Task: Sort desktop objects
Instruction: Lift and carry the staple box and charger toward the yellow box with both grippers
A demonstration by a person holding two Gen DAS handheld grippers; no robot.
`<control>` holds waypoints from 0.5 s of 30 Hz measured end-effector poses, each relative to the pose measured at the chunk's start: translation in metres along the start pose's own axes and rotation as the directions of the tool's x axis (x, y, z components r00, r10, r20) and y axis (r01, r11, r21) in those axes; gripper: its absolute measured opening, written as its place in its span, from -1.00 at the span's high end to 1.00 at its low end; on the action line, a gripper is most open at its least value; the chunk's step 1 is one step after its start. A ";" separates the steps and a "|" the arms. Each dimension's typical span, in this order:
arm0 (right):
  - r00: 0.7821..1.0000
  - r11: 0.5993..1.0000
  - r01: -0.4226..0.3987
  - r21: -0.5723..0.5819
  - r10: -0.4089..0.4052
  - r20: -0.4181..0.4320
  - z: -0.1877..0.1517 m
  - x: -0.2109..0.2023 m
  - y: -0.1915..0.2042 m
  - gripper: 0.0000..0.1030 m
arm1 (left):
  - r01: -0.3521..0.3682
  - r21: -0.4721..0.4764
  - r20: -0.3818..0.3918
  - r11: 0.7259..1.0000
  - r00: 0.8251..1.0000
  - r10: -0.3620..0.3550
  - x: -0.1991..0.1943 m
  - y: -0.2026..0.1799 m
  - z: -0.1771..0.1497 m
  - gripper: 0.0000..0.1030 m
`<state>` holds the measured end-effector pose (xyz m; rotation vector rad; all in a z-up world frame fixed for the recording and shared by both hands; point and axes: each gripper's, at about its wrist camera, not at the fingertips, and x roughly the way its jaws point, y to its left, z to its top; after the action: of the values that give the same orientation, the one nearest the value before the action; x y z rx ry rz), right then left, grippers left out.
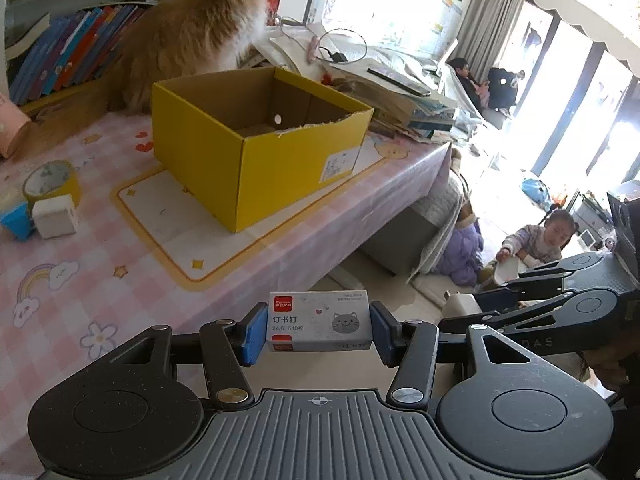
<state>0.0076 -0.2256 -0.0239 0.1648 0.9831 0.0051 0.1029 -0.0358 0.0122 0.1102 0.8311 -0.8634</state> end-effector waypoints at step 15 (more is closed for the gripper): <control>0.999 0.999 -0.051 -0.012 0.051 -0.006 0.040 0.024 -0.054 0.32 | -0.053 -0.004 0.006 0.999 0.999 0.053 0.041 -0.016 0.051 -0.02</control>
<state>0.0503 -0.2823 -0.0302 0.1783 0.9847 0.0582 0.1373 -0.0929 0.0230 0.1260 0.8206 -0.8123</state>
